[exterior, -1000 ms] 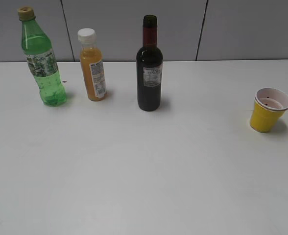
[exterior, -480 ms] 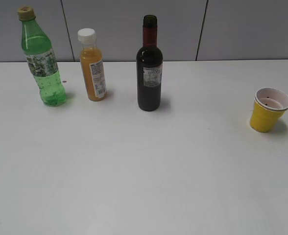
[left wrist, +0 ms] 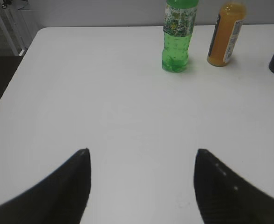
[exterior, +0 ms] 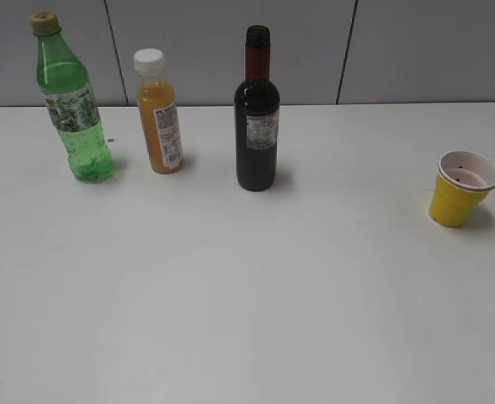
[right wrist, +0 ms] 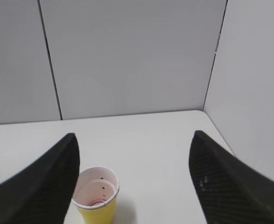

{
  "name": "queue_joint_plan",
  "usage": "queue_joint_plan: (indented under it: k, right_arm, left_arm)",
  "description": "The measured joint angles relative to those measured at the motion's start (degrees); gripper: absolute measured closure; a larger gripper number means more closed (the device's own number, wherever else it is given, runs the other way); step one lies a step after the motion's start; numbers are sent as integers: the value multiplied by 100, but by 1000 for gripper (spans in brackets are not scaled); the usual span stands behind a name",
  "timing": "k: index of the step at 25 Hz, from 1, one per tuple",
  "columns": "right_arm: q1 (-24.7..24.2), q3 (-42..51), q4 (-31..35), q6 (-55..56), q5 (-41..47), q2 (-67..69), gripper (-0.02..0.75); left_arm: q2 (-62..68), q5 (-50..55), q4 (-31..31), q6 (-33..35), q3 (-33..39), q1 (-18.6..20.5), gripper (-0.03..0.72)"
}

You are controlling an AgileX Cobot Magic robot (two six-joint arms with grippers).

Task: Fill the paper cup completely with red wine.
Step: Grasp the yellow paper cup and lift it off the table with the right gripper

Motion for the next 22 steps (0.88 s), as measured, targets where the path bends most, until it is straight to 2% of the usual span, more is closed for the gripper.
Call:
queue_joint_plan:
  k: [5,12,15,22]
  right_arm:
    - [96,0,-179,0,-905,1306,183]
    - [752,249,-327,14,-2165,2679,183]
    - [966,615,-344,182,-2980,3129,183]
    - [996,1430,-550,364,-5114,4282,183]
  left_arm:
    - [0,0,0,0,0,0,169]
    - [0,0,0,0,0,0,169]
    - [0,0,0,0,0,0,169]
    - [0,0,0,0,0,0,169]
